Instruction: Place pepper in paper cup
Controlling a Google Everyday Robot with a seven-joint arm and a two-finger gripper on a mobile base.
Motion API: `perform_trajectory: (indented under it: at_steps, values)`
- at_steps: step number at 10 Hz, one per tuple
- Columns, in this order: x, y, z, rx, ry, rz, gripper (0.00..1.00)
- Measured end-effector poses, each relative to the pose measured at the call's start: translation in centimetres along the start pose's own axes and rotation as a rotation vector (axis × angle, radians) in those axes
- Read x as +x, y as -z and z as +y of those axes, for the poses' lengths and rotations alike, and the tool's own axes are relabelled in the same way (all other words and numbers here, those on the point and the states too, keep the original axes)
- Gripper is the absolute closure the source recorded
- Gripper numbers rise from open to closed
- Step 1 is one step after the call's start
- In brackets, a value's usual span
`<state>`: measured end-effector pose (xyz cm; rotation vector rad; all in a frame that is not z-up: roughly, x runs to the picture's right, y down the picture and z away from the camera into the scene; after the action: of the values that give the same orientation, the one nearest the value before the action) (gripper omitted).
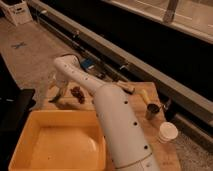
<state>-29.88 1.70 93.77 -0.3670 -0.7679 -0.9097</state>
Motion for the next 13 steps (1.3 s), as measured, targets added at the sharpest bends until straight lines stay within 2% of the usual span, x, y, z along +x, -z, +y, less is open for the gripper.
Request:
perform_trajectory:
  at_steps: [3, 7, 9, 10, 11, 12, 13]
  values:
    - [1.0, -0.7, 0.9, -0.034, -0.022, -0.017, 0.35]
    - [1.9, -2.3, 0.5, -0.05, -0.007, -0.054, 0.35]
    - [1.9, -3.5, 0.3, -0.044, -0.006, -0.083, 0.35]
    - [1.9, -4.2, 0.2, -0.028, -0.008, -0.109, 0.35]
    - [2.0, -4.4, 0.4, -0.021, -0.014, -0.122, 0.37]
    - [1.9, -4.2, 0.5, -0.028, -0.01, -0.123, 0.44]
    - [2.0, -4.1, 0.7, -0.038, -0.008, -0.119, 0.55]
